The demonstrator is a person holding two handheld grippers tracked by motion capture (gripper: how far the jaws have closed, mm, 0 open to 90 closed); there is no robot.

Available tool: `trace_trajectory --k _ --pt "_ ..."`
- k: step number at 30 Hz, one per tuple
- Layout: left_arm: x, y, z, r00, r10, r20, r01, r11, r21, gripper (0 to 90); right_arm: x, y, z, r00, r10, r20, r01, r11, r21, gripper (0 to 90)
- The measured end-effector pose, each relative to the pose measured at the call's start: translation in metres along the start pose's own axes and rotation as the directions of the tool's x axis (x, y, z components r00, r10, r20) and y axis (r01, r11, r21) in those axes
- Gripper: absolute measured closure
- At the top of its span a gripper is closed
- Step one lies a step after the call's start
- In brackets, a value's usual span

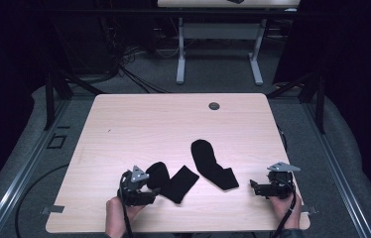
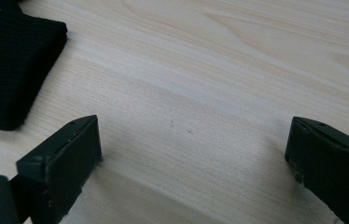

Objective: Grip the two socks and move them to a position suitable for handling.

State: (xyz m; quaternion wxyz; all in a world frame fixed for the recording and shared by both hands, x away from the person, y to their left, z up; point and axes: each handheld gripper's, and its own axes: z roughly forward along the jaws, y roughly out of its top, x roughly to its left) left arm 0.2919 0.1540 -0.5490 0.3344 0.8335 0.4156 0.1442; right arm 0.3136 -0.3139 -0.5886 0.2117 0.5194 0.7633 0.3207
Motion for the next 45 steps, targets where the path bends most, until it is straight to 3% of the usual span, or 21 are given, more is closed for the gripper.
trace_trajectory --k 5,7,10,15,20,24,27,28,30,33,34,35,38,42,43,45 --pt "0.022 0.0 -0.015 0.9988 -0.038 -0.03 0.037 0.999 -0.024 24.6 0.002 0.005 -0.002 0.9996 0.019 -0.023 -0.018 1.0 0.011 7.6" --pt "0.031 0.0 -0.019 0.9976 -0.052 -0.046 0.051 0.998 -0.037 22.2 0.007 0.012 -0.006 0.9992 0.002 -0.039 -0.002 1.0 -0.002 8.6" --pt "0.041 0.002 -0.021 0.9951 -0.07 -0.07 0.067 0.9968 -0.045 21.0 0.021 0.025 -0.014 0.9975 -0.015 -0.069 0.012 0.999 -0.048 12.5" --pt "0.054 0.012 -0.016 0.9926 -0.079 -0.092 0.075 0.9965 -0.037 20.5 0.049 0.05 -0.018 0.9876 -0.071 -0.14 0.063 0.996 -0.061 16.2" --pt "0.058 0.023 -0.001 0.9934 -0.07 -0.091 0.07 0.9976 -0.004 20.1 0.085 0.07 -0.009 0.9651 -0.135 -0.225 0.125 0.991 -0.056 22.7" --pt "0.059 0.033 0.014 0.9966 -0.048 -0.067 0.05 0.9985 0.021 21.1 0.12 0.084 0.005 0.9331 -0.203 -0.297 0.204 0.979 -0.027 28.9" --pt "0.058 0.041 0.028 0.9986 -0.045 -0.028 0.046 0.9982 0.039 23.0 0.14 0.092 0.021 0.9115 -0.234 -0.338 0.246 0.969 -0.008 33.8" --pt "0.057 0.043 0.032 0.9988 -0.044 -0.019 0.045 0.9975 0.054 23.7 0.145 0.095 0.028 0.9102 -0.228 -0.346 0.245 0.969 0.006 35.6" --pt "0.053 0.047 0.039 0.9997 -0.02 -0.012 0.021 0.9976 0.067 25.8 0.156 0.1 0.045 0.8957 -0.224 -0.384 0.253 0.967 0.025 38.0" --pt "0.051 0.048 0.049 0.9999 -0.003 0.01 0.002 0.9957 0.093 29.4 0.168 0.103 0.063 0.8901 -0.232 -0.392 0.278 0.959 0.063 40.0" --pt "0.051 0.048 0.053 0.9999 -0.008 0.015 0.006 0.9944 0.105 30.7 0.171 0.103 0.069 0.8902 -0.226 -0.396 0.273 0.96 0.066 40.4" --pt "0.051 0.048 0.055 0.9999 -0.005 0.01 0.004 0.9932 0.116 33.5 0.175 0.104 0.075 0.8892 -0.239 -0.39 0.291 0.953 0.08 42.6" --pt "0.049 0.048 0.058 0.9998 0.014 0.013 -0.016 0.9909 0.134 38.2 0.178 0.103 0.078 0.8919 -0.242 -0.382 0.297 0.951 0.091 46.4" --pt "0.046 0.045 0.062 0.9994 0.028 0.018 -0.03 0.9908 0.132 47.7 0.18 0.103 0.08 0.8889 -0.254 -0.381 0.304 0.95 0.077 55.5" --pt "0.046 0.045 0.062 0.9994 0.031 0.017 -0.033 0.991 0.13 56.0 0.181 0.103 0.079 0.8863 -0.27 -0.376 0.32 0.944 0.076 61.4" --pt "0.044 0.044 0.061 0.999 0.04 0.018 -0.042 0.9909 0.128 59.8 0.182 0.102 0.078 0.883 -0.278 -0.378 0.331 0.94 0.081 65.2"
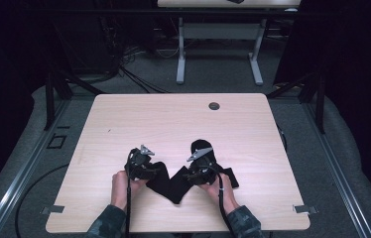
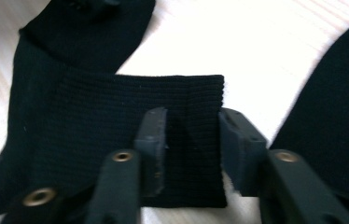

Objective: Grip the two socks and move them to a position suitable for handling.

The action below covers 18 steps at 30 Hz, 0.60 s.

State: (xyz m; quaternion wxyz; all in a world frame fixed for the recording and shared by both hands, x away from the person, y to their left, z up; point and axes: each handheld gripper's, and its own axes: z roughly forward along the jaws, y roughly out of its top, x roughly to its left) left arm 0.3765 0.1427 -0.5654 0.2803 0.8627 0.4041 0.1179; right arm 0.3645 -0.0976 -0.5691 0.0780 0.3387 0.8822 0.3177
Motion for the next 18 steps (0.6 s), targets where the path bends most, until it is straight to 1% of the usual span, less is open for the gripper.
trace_trajectory --k 1,2,4,5,6,7,8,11,12,13,15,16,17,18 --pt "-0.001 -0.001 0.0 1.0 0.0 0.004 0.0 1.0 -0.006 64.9 0.001 0.0 0.0 1.0 -0.004 0.004 0.004 1.0 0.001 68.2" --pt "-0.002 -0.001 -0.001 0.9999 0.01 0.007 -0.01 1.0 -0.002 68.8 0.002 -0.001 0.0 1.0 -0.002 0.003 0.002 1.0 -0.003 71.1" --pt "-0.004 -0.001 -0.002 0.9999 0.014 0.004 -0.014 0.9999 0.001 75.8 0.001 -0.002 -0.001 0.9998 -0.007 -0.018 0.007 1.0 0.003 77.5" --pt "-0.004 -0.002 -0.003 0.9999 0.015 -0.003 -0.015 0.9999 0.002 78.7 0.001 -0.002 -0.001 0.9997 0.001 -0.025 -0.001 1.0 -0.005 79.8" --pt "-0.004 -0.002 -0.004 0.9998 0.013 -0.014 -0.013 0.9999 0.006 82.6 0.001 -0.004 -0.002 0.9996 -0.006 -0.029 0.005 1.0 -0.017 82.1" --pt "-0.003 -0.003 -0.005 0.9999 0.007 -0.016 -0.007 0.9999 0.01 82.6 0.001 -0.004 -0.002 0.9996 -0.006 -0.029 0.005 1.0 -0.017 82.1" --pt "-0.001 -0.005 -0.007 0.9998 -0.009 -0.019 0.009 0.9999 0.011 83.0 0.002 -0.005 -0.004 0.9994 0.007 -0.033 -0.008 1.0 -0.027 82.6" --pt "0.003 -0.009 -0.017 0.9987 -0.049 -0.014 0.049 0.9986 0.017 83.8 0.002 -0.008 -0.016 0.9977 0.035 -0.057 -0.039 0.996 -0.079 83.3" --pt "0.003 -0.01 -0.02 0.9983 -0.057 -0.015 0.057 0.9982 0.019 84.0 0.004 -0.009 -0.025 0.9972 0.045 -0.059 -0.052 0.992 -0.115 83.3" --pt "0.004 -0.012 -0.024 0.998 -0.061 -0.016 0.061 0.9978 0.024 84.0 0.004 -0.009 -0.025 0.9972 0.045 -0.059 -0.052 0.992 -0.115 83.3" --pt "0.004 -0.013 -0.034 0.9978 -0.063 -0.021 0.064 0.9971 0.041 84.0 0.006 -0.01 -0.036 0.9962 0.058 -0.064 -0.067 0.987 -0.148 83.4" --pt "0.004 -0.014 -0.039 0.9976 -0.066 -0.021 0.067 0.9966 0.049 83.9 0.008 -0.011 -0.047 0.9942 0.082 -0.07 -0.093 0.98 -0.177 83.4" --pt "0.004 -0.015 -0.043 0.9975 -0.066 -0.025 0.067 0.9962 0.055 83.9 0.008 -0.011 -0.047 0.9942 0.082 -0.07 -0.093 0.98 -0.177 83.4" --pt "0.004 -0.015 -0.047 0.9976 -0.064 -0.026 0.066 0.9953 0.07 83.7 0.009 -0.012 -0.052 0.9935 0.093 -0.065 -0.104 0.976 -0.191 83.4"
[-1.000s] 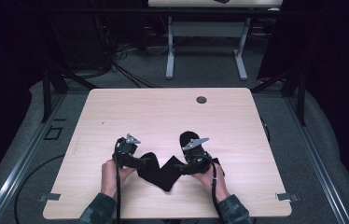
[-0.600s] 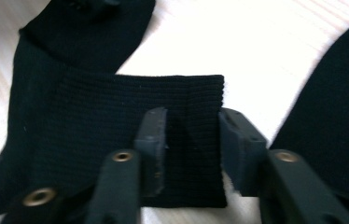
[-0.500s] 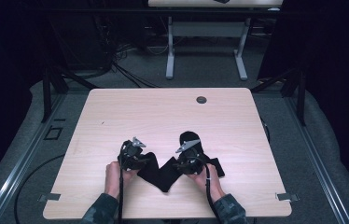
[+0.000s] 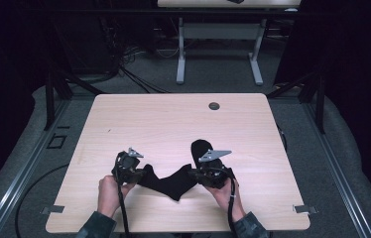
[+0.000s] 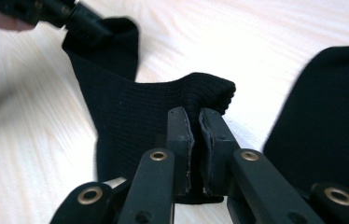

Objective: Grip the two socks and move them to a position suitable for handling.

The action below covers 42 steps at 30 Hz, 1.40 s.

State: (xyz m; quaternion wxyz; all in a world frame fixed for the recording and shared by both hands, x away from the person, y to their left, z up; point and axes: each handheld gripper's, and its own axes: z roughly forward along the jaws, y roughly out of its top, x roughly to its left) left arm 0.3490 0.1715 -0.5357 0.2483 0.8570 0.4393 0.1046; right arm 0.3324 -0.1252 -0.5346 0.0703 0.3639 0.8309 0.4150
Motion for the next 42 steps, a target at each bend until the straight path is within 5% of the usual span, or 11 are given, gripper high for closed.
trace_trajectory --k 3,4,5,8,12,15,20,25,34,42 --pt "0.001 -0.003 -0.003 1.0 0.0 0.0 0.0 0.9997 0.026 74.8 -0.001 -0.004 -0.011 0.9992 0.028 0.029 -0.028 1.0 -0.008 83.3" --pt "0.003 -0.004 -0.001 1.0 -0.009 0.002 0.009 0.9992 0.039 58.0 -0.006 -0.009 -0.006 0.9975 0.042 0.057 -0.043 0.999 0.011 83.2" --pt "0.005 -0.006 0.002 0.9999 -0.016 -0.001 0.016 0.9991 0.04 58.0 -0.006 -0.009 -0.006 0.9975 0.042 0.057 -0.043 0.999 0.011 83.2" --pt "0.008 -0.013 0.0 0.9998 0.006 0.017 -0.006 1.0 0.007 39.8 -0.012 -0.017 0.007 0.9959 0.041 0.081 -0.046 0.997 0.062 82.6" --pt "0.004 -0.024 -0.012 0.9937 0.108 0.029 -0.105 0.9916 -0.075 31.3 -0.017 -0.025 0.017 0.9931 0.048 0.107 -0.057 0.995 0.081 82.2" --pt "-0.005 -0.025 -0.011 0.9779 0.207 0.033 -0.204 0.9764 -0.071 30.7 -0.018 -0.027 0.018 0.9931 0.03 0.113 -0.041 0.995 0.095 82.0" --pt "-0.021 -0.021 0.0 0.9463 0.308 0.098 -0.296 0.9474 -0.121 35.0 -0.019 -0.027 0.019 0.9931 0.033 0.113 -0.044 0.994 0.096 81.8" --pt "-0.024 -0.018 0.017 0.9342 0.323 0.151 -0.31 0.9447 -0.108 41.0 -0.021 -0.028 0.019 0.9933 0.027 0.113 -0.04 0.993 0.107 81.7" --pt "-0.018 -0.024 0.023 0.9389 0.306 0.157 -0.292 0.9505 -0.105 56.3 -0.022 -0.03 0.016 0.9932 0.043 0.108 -0.053 0.994 0.094 82.0" --pt "-0.015 -0.028 0.022 0.9445 0.3 0.134 -0.282 0.9498 -0.135 85.3 -0.021 -0.031 0.007 0.994 0.047 0.099 -0.052 0.997 0.049 82.3"
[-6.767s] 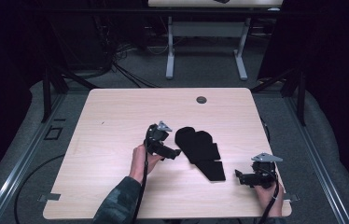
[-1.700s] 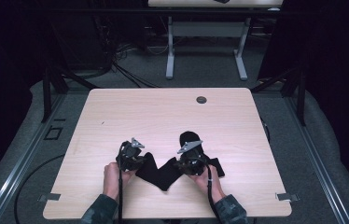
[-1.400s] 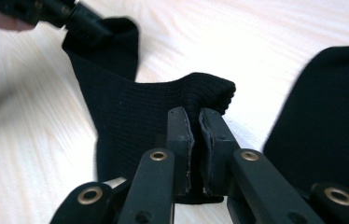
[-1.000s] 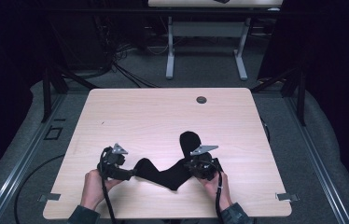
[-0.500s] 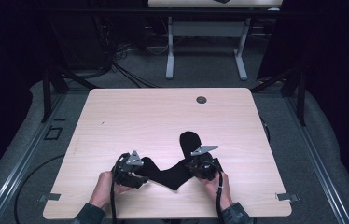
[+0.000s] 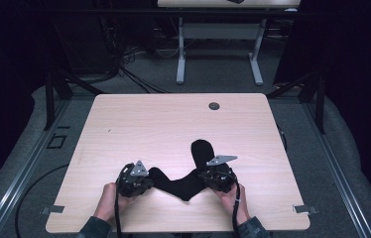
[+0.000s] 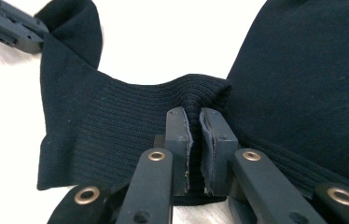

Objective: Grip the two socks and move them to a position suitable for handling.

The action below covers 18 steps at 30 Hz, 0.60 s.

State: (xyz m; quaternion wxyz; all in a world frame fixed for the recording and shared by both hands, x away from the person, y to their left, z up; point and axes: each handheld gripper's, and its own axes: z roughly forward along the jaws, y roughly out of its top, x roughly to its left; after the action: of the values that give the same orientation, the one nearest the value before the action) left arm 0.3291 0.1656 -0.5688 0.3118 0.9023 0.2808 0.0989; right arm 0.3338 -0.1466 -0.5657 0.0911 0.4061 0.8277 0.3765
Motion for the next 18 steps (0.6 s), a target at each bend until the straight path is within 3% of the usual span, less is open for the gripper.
trace_trajectory --k 5,8,12,16,18 --pt "-0.001 -0.001 -0.003 0.9999 -0.01 -0.008 0.01 1.0 0.001 87.2 0.001 0.002 -0.009 0.9999 -0.009 0.008 0.009 1.0 -0.028 82.3" --pt "0.0 0.001 -0.016 0.9996 -0.024 -0.015 0.024 0.9995 -0.019 87.3 0.005 0.007 -0.017 0.9996 -0.026 0.006 0.027 0.998 -0.054 82.4" --pt "-0.003 0.007 -0.055 0.9989 -0.041 -0.024 0.04 0.9978 -0.052 87.1 0.02 0.016 -0.035 0.9983 -0.052 -0.024 0.049 0.993 -0.11 82.3" --pt "-0.009 0.016 -0.106 0.998 -0.06 -0.019 0.058 0.9951 -0.08 86.2 0.047 0.03 -0.063 0.9929 -0.096 -0.071 0.081 0.978 -0.193 82.4" --pt "-0.004 0.021 -0.115 0.996 -0.09 0.003 0.09 0.9933 -0.073 84.3 0.055 0.034 -0.072 0.9937 -0.095 -0.06 0.08 0.972 -0.219 82.4"
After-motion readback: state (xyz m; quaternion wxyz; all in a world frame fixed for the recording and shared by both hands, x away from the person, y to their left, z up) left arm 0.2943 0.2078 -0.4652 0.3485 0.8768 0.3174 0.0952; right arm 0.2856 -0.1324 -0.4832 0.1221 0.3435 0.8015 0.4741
